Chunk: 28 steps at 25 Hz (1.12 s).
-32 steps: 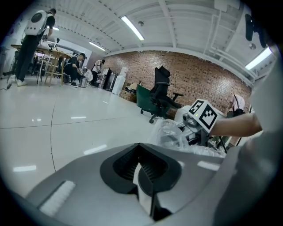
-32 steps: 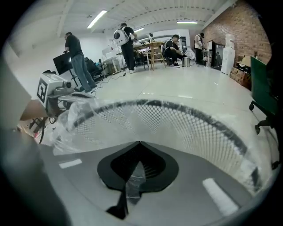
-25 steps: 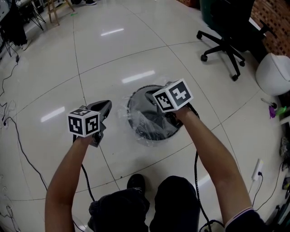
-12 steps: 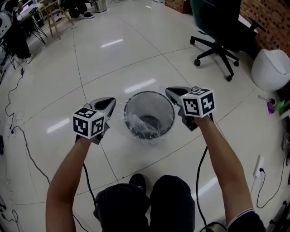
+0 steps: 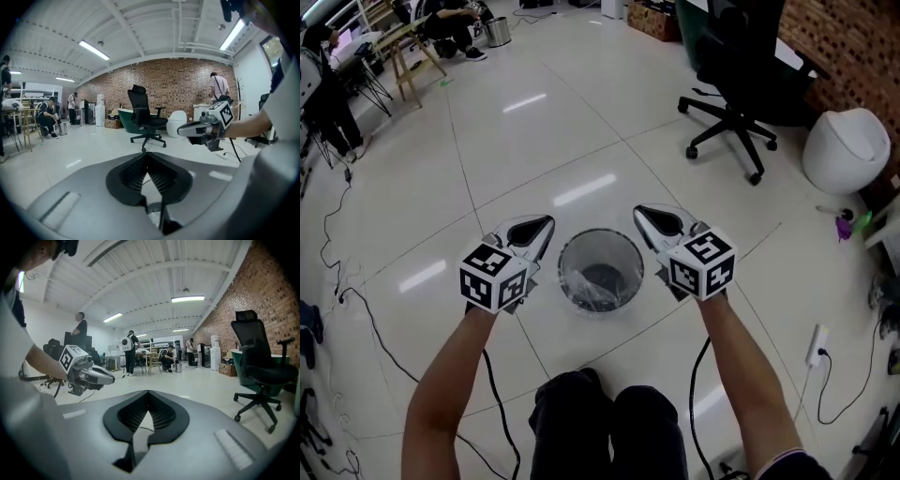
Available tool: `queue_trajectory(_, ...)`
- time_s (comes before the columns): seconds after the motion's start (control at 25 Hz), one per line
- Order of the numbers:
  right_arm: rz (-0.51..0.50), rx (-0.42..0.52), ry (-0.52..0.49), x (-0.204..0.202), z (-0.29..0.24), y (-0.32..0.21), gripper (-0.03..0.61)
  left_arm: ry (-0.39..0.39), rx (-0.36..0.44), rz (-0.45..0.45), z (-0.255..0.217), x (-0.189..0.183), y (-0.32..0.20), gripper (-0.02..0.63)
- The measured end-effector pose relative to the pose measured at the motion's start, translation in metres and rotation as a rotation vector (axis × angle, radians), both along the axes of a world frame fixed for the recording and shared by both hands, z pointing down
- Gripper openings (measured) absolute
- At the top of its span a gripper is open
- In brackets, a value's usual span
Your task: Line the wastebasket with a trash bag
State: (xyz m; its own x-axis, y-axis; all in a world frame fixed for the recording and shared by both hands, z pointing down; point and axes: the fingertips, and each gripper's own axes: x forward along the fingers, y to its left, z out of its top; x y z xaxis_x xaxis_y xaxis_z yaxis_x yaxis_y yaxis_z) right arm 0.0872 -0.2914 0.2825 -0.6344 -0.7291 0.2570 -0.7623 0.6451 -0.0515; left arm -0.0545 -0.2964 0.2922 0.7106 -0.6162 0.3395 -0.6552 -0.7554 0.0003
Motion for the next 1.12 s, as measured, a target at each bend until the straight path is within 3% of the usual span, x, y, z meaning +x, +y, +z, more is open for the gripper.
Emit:
queue_trajectory(0.24, -0.004, 0.012, 0.056, -0.015, -0.088, 0.025, 0.002, -0.029, 0.036, 0.066, -0.102, 0.017, 0.023, 0.012)
queue_trajectory(0.68, -0.043, 0.011, -0.018, -0.019, -0.311, 0.12, 0.002, 0.011, 0.027, 0.073, -0.322, 0.043, 0.114, 0.012)
queue_trajectory(1.12, -0.056, -0.021, -0.022, -0.013, -0.422, 0.226, 0.002, 0.039, -0.002, 0.023, -0.443, 0.043, 0.231, 0.012)
